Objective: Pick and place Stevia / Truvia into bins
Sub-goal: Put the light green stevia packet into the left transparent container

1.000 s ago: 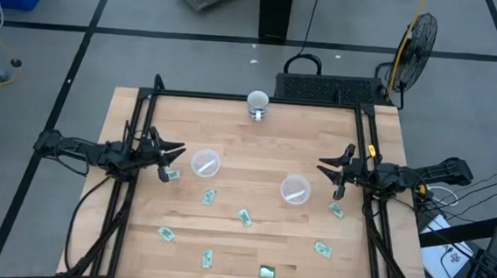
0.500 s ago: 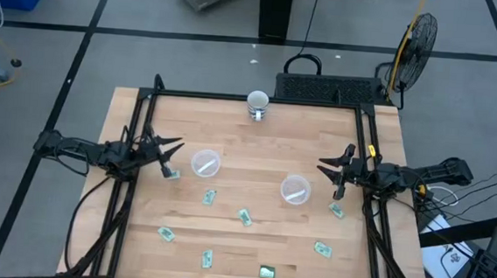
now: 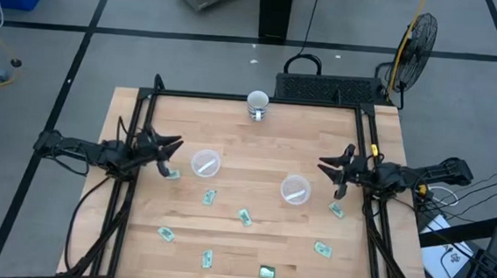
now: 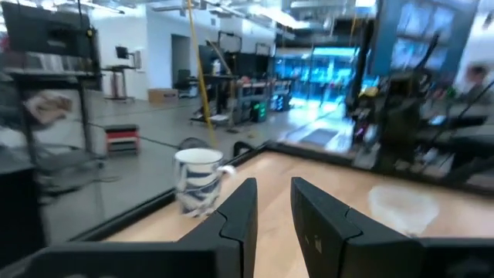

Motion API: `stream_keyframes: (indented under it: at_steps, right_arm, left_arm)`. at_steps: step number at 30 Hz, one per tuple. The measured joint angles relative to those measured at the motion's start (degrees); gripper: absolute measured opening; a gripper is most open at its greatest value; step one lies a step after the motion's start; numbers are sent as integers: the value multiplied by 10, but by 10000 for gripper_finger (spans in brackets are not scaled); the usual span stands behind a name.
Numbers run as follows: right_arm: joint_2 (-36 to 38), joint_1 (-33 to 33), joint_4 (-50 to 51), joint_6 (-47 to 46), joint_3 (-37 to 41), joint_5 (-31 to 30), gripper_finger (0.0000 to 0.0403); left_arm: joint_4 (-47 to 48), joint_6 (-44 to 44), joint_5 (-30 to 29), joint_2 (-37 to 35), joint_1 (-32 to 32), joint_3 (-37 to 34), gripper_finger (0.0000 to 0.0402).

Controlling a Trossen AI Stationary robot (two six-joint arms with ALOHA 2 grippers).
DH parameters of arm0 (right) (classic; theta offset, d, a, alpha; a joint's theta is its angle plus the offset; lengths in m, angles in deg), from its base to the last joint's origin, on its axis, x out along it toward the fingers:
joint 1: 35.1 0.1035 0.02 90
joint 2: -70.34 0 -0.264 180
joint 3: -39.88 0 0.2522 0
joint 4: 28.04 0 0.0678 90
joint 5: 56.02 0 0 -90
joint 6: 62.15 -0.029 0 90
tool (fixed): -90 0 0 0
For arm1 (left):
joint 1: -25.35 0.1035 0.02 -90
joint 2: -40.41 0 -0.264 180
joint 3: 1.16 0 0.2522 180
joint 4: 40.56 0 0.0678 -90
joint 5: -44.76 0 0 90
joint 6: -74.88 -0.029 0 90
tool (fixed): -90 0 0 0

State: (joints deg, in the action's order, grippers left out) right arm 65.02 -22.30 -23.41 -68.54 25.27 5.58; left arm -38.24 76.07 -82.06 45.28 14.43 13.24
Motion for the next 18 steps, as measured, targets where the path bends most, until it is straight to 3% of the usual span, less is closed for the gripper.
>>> stream_keyframes:
  at_steps: [8, 12, 15, 18]
  right_arm:
    - [0, 0, -31, 18, 0, 0, 105]
    - [0, 0, -33, -3, 0, 0, 105]
    - [0, 0, -33, -3, 0, 0, 105]
    - [0, 0, -33, -4, 0, 1, 105]
  left_arm:
    - [13, 33, 23, 0, -1, 0, 86]
    - [14, 99, 20, 0, 0, 0, 86]
    - [27, 121, -20, 0, 0, 0, 86]
    - [31, 206, -66, 0, 0, 1, 86]
